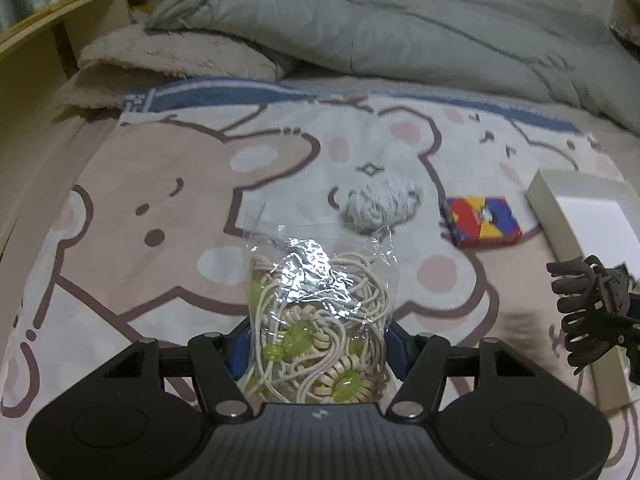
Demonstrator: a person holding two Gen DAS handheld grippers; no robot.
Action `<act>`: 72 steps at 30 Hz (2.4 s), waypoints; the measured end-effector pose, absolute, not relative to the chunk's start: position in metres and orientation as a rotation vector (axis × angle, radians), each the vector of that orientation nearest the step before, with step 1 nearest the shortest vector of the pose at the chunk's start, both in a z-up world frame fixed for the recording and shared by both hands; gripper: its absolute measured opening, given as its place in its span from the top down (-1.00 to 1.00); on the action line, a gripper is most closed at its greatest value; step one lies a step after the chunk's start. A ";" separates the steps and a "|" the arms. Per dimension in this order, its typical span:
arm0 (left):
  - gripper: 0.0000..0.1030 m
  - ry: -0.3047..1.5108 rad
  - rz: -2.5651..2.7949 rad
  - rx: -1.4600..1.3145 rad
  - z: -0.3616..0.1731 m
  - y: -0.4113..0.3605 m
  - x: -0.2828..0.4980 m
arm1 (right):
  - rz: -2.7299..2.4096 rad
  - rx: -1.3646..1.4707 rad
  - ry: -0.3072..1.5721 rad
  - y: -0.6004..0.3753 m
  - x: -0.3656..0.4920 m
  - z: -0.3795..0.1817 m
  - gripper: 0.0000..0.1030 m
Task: Organize objects
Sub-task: 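Carry the claw clip toward the white tray with the right gripper while the left gripper carries the bagged rope, then drop the claw clip in the tray with the right gripper while the left releases the rope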
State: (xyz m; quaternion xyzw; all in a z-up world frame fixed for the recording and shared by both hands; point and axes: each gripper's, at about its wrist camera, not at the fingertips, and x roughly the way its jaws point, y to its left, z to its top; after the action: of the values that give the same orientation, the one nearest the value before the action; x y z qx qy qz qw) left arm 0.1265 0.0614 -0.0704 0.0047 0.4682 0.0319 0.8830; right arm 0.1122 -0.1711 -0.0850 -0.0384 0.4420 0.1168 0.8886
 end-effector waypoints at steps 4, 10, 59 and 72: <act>-0.25 0.928 0.075 0.016 -0.059 0.058 0.123 | 0.234 -0.065 0.870 -0.179 0.114 -0.077 0.13; -0.25 0.874 0.069 0.007 -0.045 0.051 0.119 | 0.227 -0.031 0.800 -0.192 0.117 -0.067 0.13; -0.25 0.733 -0.103 -0.044 -0.037 -0.102 0.163 | -0.031 0.035 0.642 -0.365 0.170 -0.057 0.13; -0.25 0.781 -0.198 -0.137 -0.054 -0.164 0.211 | -0.040 0.018 0.707 -0.401 0.189 -0.091 0.13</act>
State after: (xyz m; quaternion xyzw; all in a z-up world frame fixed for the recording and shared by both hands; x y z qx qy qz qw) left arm 0.2107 -0.1643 -0.0540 -0.0667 0.3797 -0.0961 0.9177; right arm 0.1892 -0.4005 -0.0910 0.0088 0.3461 -0.0194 0.9380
